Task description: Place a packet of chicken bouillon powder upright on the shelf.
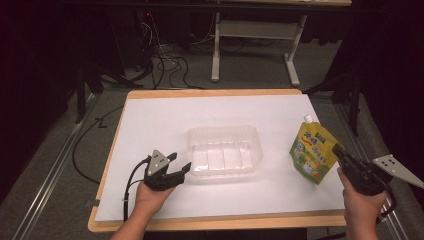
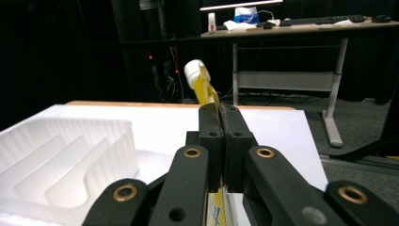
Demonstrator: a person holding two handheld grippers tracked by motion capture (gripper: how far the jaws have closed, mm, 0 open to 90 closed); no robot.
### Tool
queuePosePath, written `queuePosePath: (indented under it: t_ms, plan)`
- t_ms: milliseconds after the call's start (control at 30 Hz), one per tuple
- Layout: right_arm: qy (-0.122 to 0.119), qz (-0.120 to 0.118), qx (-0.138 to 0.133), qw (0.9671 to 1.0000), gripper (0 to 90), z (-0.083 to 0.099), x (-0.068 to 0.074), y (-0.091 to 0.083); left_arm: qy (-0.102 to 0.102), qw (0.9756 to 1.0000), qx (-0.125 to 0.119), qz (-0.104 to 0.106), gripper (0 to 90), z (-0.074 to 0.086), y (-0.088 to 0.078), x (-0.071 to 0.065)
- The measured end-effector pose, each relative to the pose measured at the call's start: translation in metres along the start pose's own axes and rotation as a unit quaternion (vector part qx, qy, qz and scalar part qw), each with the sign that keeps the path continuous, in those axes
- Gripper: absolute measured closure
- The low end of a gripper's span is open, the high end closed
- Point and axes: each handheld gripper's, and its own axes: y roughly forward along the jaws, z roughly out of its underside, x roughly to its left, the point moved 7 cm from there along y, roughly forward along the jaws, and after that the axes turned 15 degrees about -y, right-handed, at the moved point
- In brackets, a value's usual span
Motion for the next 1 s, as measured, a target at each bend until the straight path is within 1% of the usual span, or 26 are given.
queuePosePath:
  t_ms: [33,67,133,167,200,233,267,300,400,500,600,667,700,733,800,833,867,933,967,1000]
  plan:
    - [-0.002,-0.001,0.0,1.0,90.0,0.0,0.002,-0.001,-0.001,1.0,0.003,0.002,40.7,0.001,0.003,-0.002]
    - [-0.01,-0.004,0.004,0.9999,89.9,0.0,0.007,-0.002,-0.001,1.0,0.003,0.002,44.2,0.001,0.006,-0.003]
    - [-0.014,-0.005,0.006,0.9999,89.8,0.0,0.01,-0.002,-0.001,1.0,0.006,-0.006,45.5,0.001,0.012,-0.004]
    - [-0.022,-0.006,0.009,0.9997,89.5,-0.001,0.014,-0.003,-0.003,0.9999,0.007,-0.009,50.9,0.001,0.014,-0.005]
    - [-0.024,-0.006,0.008,0.9996,89.2,-0.001,0.016,-0.003,-0.004,0.9999,0.009,-0.014,52.6,0.002,0.016,-0.005]
    - [-0.029,-0.008,0.008,0.9995,89.1,0.0,0.017,-0.004,-0.008,0.9998,0.013,-0.015,54.8,0.002,0.018,-0.005]
    - [-0.029,-0.008,0.008,0.9995,89.1,0.0,0.017,-0.004,-0.01,0.9997,0.015,-0.018,54.8,0.003,0.02,-0.005]
    - [-0.028,-0.007,0.01,0.9995,89.0,0.0,0.018,-0.004,-0.013,0.9995,0.018,-0.021,58.0,0.004,0.021,-0.005]
    - [-0.029,-0.007,0.011,0.9995,88.5,0.001,0.02,-0.006,-0.014,0.9991,0.021,-0.034,64.9,0.005,0.023,-0.003]
    - [-0.025,-0.011,0.016,0.9995,85.7,0.006,0.022,-0.006,-0.019,0.9988,0.028,-0.035,70.0,0.007,0.024,-0.001]
    - [-0.026,-0.01,0.023,0.9994,84.6,0.01,0.022,-0.005,-0.017,0.9988,0.031,-0.034,70.2,0.008,0.024,-0.003]
    - [-0.025,-0.017,0.04,0.9988,78.4,0.015,0.022,-0.001,-0.015,0.9989,0.031,-0.032,70.2,0.008,0.024,-0.005]
    - [-0.021,-0.02,0.048,0.9985,76.1,0.018,0.023,0.002,-0.01,0.9989,0.033,-0.03,70.1,0.008,0.025,-0.007]
    - [-0.021,-0.02,0.048,0.9985,76.1,0.018,0.023,0.002,-0.01,0.9989,0.033,-0.03,70.1,0.008,0.025,-0.007]
    - [-0.015,-0.027,0.063,0.9975,74.2,0.025,0.023,0.008,-0.009,0.999,0.033,-0.028,70.1,0.008,0.025,-0.009]
    - [-0.007,-0.037,0.078,0.9962,74.4,0.032,0.023,0.014,-0.007,0.9991,0.033,-0.027,70.0,0.008,0.026,-0.01]
    - [0.0,-0.044,0.084,0.9955,76.1,0.035,0.023,0.016,-0.005,0.9991,0.035,-0.023,70.1,0.009,0.026,-0.011]
    - [0.005,-0.049,0.085,0.9952,80.5,0.037,0.022,0.017,-0.003,0.9992,0.036,-0.019,70.1,0.009,0.026,-0.013]
    - [0.005,-0.049,0.085,0.9952,80.5,0.037,0.022,0.017,-0.003,0.9992,0.036,-0.019,70.0,0.009,0.026,-0.013]
    - [0.008,-0.047,0.085,0.9953,83.1,0.037,0.022,0.017,0.0,0.9992,0.035,-0.017,70.0,0.009,0.026,-0.014]
